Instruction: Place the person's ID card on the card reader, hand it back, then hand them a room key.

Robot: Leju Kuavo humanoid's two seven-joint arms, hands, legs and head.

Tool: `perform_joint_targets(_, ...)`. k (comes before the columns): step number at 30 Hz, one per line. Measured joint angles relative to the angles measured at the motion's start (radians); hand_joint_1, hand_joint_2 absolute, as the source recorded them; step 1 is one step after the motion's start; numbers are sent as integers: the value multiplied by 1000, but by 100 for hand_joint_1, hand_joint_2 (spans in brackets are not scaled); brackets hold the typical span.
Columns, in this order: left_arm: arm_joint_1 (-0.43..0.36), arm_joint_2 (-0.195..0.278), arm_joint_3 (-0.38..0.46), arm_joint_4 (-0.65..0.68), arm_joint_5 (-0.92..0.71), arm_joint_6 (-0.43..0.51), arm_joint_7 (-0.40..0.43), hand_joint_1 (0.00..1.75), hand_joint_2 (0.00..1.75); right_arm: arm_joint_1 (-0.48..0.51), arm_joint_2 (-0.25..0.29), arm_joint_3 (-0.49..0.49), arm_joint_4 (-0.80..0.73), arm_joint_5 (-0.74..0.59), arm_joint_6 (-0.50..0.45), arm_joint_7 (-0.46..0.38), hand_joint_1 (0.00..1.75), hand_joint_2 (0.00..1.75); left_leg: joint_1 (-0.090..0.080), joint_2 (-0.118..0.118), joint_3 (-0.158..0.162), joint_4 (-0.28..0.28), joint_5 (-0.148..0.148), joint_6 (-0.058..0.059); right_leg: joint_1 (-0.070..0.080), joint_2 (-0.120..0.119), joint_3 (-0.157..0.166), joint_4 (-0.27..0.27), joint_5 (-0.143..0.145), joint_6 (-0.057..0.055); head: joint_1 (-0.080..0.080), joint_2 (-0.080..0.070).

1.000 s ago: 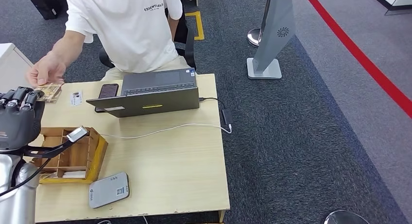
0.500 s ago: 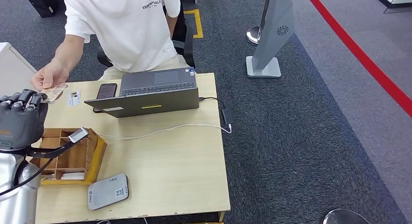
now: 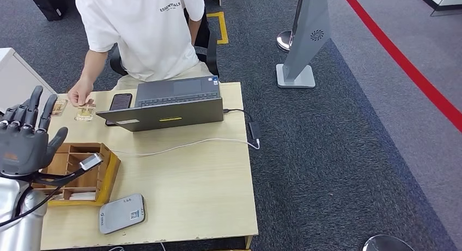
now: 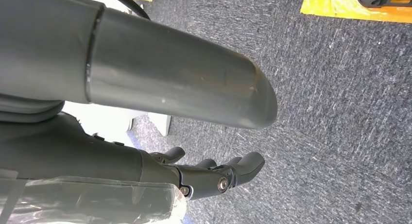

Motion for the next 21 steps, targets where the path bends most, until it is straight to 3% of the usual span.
perform_joint_targets(10, 33, -15, 76, -18, 106, 0, -89, 0, 175, 1, 0, -1, 0, -12, -1, 0, 0, 0, 0, 1, 0, 0, 0, 0, 0, 1, 0, 0, 0, 0, 0, 0)
perform_joint_targets(15, 183, -18, 162, -110, 264, 0, -138, 0, 175, 5, 0, -14, 0, -44, -3, 12, 0, 0, 0, 3, 0, -1, -2, 0, 0, 4, 1, 0, -1, 0, 0, 0)
perform_joint_targets(21, 372, 37, 364, -147, 480, -7, -148, 0, 175, 9, 0, -43, 0, -72, -5, 28, 0, 0, 1, 3, 1, -1, -4, 0, 1, 4, 0, 0, -4, 0, 0, 0)
